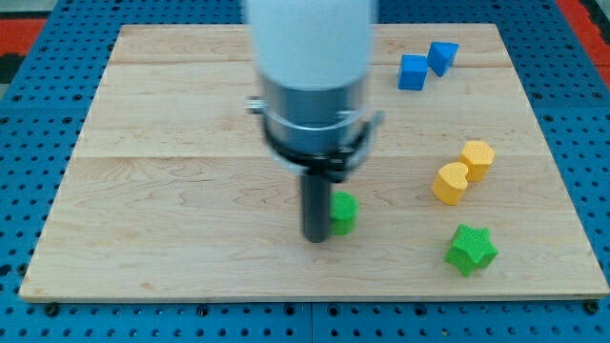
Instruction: Move the green circle into the green star
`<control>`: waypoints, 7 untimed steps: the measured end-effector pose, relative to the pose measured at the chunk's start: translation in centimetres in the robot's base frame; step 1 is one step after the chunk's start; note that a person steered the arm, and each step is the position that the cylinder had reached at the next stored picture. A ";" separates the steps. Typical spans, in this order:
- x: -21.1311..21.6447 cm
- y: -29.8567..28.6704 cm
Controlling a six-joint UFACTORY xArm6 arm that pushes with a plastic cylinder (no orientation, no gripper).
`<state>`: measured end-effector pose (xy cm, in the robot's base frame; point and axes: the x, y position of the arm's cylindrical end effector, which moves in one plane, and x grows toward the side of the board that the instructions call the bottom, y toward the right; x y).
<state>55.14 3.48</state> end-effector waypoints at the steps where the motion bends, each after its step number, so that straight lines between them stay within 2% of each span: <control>1: -0.1 -3.1; 2: -3.6 -2.5; 3: -3.9 -0.9; 4: -0.1 4.9; 5: -1.0 5.3; 6: -4.3 4.2; 7: -4.5 7.9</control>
